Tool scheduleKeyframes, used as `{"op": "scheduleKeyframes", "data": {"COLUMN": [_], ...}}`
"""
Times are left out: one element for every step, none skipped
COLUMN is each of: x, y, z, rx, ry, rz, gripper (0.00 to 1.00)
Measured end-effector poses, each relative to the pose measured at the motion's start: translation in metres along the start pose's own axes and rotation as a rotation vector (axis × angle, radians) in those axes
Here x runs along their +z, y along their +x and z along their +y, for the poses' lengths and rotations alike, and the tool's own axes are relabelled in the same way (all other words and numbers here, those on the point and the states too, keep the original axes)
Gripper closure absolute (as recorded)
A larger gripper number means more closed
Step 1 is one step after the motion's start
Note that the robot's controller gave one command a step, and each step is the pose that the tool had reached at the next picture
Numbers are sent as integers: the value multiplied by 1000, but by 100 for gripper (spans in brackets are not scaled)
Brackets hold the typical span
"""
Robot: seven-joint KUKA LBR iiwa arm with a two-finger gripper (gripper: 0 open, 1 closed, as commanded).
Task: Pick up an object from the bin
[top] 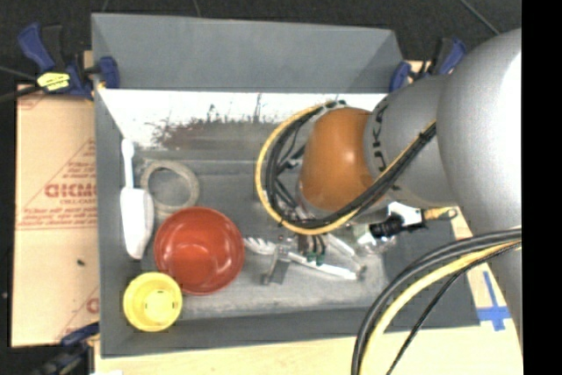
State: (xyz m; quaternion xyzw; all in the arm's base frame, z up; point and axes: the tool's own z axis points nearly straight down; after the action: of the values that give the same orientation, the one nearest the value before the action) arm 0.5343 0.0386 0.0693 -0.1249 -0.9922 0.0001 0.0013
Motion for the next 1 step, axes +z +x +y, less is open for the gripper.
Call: {"op": "scheduleKeyframes", "data": {"x": [-1], "y": [-6], "z": [13], "rx": [-95], "ry": [-3], "rz": [-8], "gripper": [0]}}
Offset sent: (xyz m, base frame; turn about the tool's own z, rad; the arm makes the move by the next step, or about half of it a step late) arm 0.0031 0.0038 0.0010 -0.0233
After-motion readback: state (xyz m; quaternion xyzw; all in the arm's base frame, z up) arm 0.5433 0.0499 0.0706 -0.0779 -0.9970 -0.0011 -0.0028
